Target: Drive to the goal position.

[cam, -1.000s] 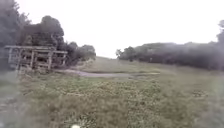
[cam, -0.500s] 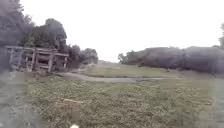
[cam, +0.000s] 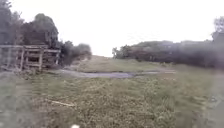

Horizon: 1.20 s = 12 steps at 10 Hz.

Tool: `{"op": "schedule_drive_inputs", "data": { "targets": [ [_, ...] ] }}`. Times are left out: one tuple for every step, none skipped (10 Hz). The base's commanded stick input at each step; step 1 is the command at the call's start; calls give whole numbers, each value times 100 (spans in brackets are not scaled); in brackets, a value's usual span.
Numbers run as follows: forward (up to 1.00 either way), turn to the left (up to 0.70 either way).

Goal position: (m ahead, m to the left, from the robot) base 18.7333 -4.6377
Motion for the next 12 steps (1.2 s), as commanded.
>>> {"op": "schedule_drive_inputs", "data": {
  "targets": [
    [50,0],
    [50,0],
    [50,0],
    [50,0],
    [50,0],
    [50,0],
    [50,0],
    [50,0],
    [50,0],
    [50,0],
    [50,0],
    [50,0]
  ]
}}
